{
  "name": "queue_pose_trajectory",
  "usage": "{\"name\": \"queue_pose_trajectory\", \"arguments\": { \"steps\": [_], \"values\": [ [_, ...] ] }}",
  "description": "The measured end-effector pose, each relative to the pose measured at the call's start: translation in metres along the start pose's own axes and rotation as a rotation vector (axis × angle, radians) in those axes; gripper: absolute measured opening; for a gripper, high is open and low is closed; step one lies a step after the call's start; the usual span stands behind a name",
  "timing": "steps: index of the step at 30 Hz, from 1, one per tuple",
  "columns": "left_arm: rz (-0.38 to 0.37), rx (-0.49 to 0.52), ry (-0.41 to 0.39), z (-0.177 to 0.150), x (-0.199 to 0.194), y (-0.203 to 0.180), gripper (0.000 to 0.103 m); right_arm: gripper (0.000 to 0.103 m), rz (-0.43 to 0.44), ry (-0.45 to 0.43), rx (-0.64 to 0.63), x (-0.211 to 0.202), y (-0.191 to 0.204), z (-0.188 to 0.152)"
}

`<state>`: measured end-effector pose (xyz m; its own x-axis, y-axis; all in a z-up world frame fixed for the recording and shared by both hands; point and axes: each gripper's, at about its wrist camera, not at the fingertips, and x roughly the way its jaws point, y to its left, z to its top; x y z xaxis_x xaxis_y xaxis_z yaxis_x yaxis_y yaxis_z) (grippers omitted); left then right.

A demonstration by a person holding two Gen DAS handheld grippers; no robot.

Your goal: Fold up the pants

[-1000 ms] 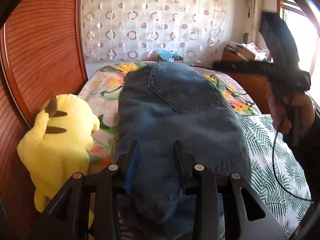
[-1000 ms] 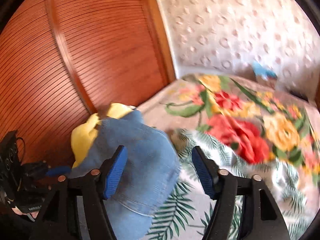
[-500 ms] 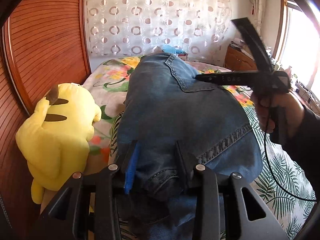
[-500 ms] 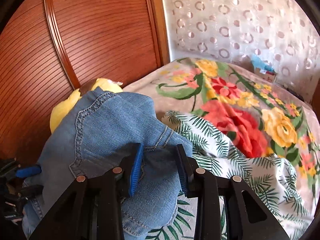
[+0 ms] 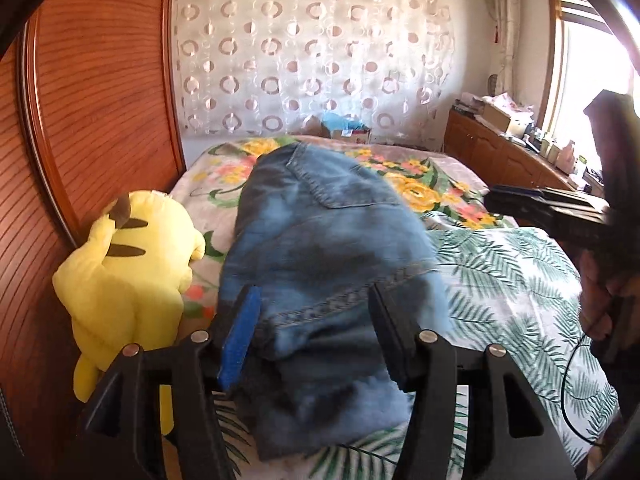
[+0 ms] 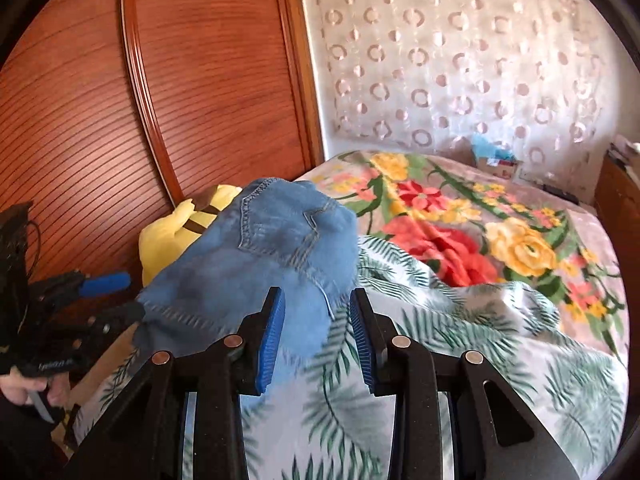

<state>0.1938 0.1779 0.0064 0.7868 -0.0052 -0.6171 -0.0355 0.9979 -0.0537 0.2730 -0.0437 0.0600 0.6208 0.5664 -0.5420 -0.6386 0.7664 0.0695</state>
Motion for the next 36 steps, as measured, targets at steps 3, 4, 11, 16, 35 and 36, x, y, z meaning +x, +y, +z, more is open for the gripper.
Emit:
{"name": "queue_pose_trajectory", "arguments": {
  "steps": [3,4,11,16,35,36],
  "values": [
    [-0.010,0.016,-0.019,0.000,-0.016,-0.015,0.058,0.034,-0.016,-0.032,-0.001,-0.044,0.004,-0.018],
    [-0.016,0.021,-0.025,0.000,-0.021,-0.020,0.058,0.034,-0.025,-0.041,0.000,-0.056,0.005,-0.023],
    [-0.058,0.054,-0.066,-0.003,-0.052,-0.057,0.090,0.034,-0.080,-0.106,0.004,-0.149,0.024,-0.059],
    [-0.089,0.079,-0.108,-0.005,-0.076,-0.086,0.090,0.036,-0.111,-0.137,0.019,-0.189,0.029,-0.081],
    [-0.118,0.092,-0.226,-0.022,-0.142,-0.162,0.091,0.060,-0.284,-0.241,0.098,-0.279,0.070,-0.141],
    [-0.114,0.092,-0.228,-0.022,-0.145,-0.164,0.091,0.062,-0.296,-0.248,0.100,-0.282,0.073,-0.143]
  ]
}}
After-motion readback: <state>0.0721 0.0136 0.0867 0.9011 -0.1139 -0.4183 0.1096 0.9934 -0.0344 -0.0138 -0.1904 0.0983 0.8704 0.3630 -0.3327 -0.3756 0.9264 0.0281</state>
